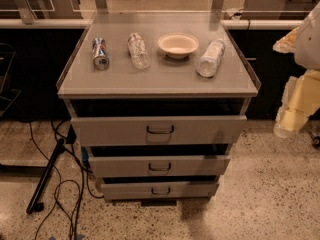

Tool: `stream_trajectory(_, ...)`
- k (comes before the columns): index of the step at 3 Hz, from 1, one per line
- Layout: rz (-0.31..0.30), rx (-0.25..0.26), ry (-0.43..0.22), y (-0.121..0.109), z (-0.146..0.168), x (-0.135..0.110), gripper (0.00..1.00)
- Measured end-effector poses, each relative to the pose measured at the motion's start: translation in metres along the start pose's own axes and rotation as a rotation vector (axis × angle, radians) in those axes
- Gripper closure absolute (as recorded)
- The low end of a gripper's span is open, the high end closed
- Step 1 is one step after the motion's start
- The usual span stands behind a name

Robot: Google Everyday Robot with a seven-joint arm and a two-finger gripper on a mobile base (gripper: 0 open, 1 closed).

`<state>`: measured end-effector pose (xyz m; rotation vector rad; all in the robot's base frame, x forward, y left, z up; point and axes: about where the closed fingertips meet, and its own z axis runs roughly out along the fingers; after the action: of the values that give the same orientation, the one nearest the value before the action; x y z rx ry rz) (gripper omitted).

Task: Open bottom drawer

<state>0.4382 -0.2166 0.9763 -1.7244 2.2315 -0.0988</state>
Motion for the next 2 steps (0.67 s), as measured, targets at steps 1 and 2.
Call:
stream_trajectory(1, 0.000, 0.000, 0.000, 0.000, 0.000, 0.000, 0.00)
stream_trajectory(2, -0.022, 0.002, -0.001, 0.016, 0.014, -0.001, 0.00)
